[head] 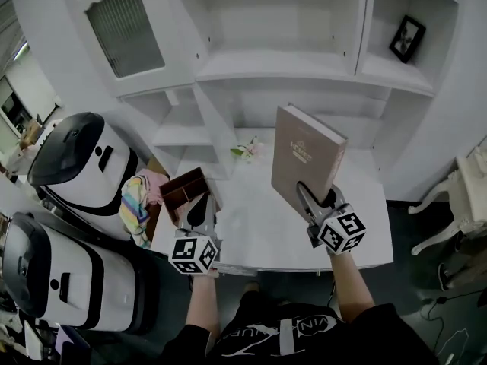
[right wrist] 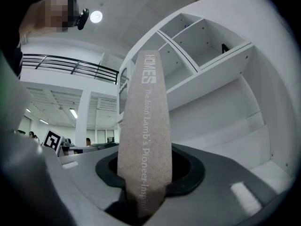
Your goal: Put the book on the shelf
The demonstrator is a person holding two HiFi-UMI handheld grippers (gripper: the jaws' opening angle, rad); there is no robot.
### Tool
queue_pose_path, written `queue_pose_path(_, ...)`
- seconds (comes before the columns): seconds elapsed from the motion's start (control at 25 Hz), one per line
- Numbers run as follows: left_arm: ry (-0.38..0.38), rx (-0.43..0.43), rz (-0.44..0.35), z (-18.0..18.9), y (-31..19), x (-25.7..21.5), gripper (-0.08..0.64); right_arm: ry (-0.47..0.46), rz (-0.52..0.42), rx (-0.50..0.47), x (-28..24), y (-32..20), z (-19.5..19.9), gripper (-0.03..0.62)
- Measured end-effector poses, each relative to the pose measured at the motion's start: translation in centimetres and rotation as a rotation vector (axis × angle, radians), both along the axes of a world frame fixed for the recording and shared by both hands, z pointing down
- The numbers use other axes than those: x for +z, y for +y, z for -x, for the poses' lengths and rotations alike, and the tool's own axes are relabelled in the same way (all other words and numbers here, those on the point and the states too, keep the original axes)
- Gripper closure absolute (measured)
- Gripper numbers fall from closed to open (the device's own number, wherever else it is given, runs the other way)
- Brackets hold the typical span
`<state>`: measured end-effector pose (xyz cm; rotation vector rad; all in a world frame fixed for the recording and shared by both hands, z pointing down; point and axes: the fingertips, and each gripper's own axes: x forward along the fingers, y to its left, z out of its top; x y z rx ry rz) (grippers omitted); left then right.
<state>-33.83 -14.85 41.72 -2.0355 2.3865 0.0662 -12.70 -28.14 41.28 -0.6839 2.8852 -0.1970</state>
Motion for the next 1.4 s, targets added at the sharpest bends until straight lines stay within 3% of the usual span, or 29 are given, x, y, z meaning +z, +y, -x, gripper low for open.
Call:
queue_pose_path(0.52, -0.010, 0.162, -0.002, 3.3, -7.2, -2.6, 0.560, -0.017, -0.069, 0.102, -5.4, -1.6, 2.9, 0.416)
queue_pose_path(0.88, -0.006, 0.221, 0.009, 5.0, -9.6, -3.1, 0.560, -0.024, -0.091, 0.096, -10.2, -1.1, 5.6, 0.416)
queue_pose_path(1.4, 0.002, 0.301, 0.011, 6.8, -10.6, -3.4, 0.560, -0.140, -0.160, 0.105, -20.8, -0.2, 7.1, 0.416)
